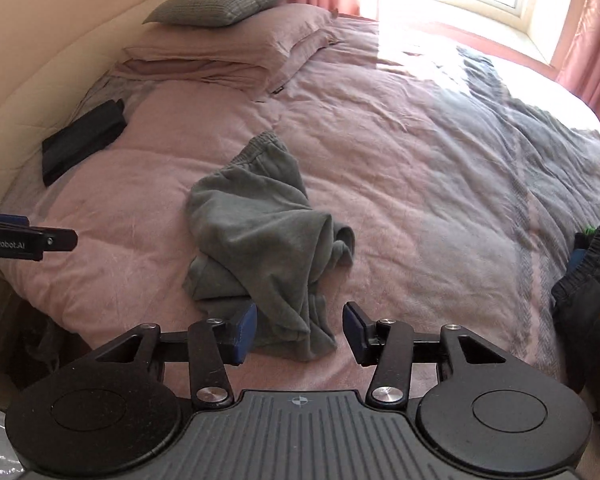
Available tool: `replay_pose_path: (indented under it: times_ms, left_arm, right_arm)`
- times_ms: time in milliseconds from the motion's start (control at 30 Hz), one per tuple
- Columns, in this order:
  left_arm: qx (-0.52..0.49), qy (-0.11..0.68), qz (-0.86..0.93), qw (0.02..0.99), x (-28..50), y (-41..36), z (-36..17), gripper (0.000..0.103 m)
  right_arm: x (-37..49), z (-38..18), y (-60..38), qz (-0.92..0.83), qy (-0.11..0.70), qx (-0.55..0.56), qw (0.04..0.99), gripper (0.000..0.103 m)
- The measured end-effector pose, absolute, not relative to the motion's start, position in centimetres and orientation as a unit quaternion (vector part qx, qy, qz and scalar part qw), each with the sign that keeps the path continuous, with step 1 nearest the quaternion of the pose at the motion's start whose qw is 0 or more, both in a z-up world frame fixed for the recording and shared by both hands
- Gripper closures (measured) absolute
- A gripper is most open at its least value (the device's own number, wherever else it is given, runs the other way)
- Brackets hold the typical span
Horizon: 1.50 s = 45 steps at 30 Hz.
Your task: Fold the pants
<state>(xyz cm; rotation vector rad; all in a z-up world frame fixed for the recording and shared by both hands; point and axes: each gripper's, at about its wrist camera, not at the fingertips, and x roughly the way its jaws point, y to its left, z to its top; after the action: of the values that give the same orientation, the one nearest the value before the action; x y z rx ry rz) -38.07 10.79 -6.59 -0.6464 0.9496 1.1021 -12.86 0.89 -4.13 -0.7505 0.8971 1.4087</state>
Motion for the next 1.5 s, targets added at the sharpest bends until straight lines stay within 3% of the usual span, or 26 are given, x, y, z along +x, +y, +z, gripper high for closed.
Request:
replay_pose_path:
  times_ms: [433,867,1133,1400,1467,1500]
  left_arm:
    - [-0.298,0.427,0.498,0.694,-35.9,3.9,-7.7,0.011]
    - [-0.310,0.445,0.482,0.688,-36.1,8.9,-10.4,0.011]
    - [-0.328,0.444,0.499,0.669,-39.6,13.0,-15.5,0.014]
    - [-0.365,0.448,0.541,0.611,-43.5,15.9,-21.9,0.015]
    - [-0.367,0.450,0.551,0.600,-43.6,16.2,-23.0,0.016]
    - [-0.367,0.449,0.553,0.598,-43.6,16.2,-23.4,0.018]
  right_arm:
    - [-13.1,-5.4,-3.2,0.640,0.375,-0.337,0.580,0.057]
    - [-13.9,-7.1,1.8,0.642,0.374,-0.345,0.574,0.057]
    - [-14.7,-11.7,6.8,0.641,0.300,-0.374,0.599,0.057]
    - [-12.0,-19.5,12.4,0.621,0.358,-0.349,0.604,0.057]
    - [-11.2,-20.2,12.8,0.649,0.352,-0.299,0.605,0.090]
    - [-10.7,-20.2,13.1,0.654,0.359,-0.282,0.604,0.097]
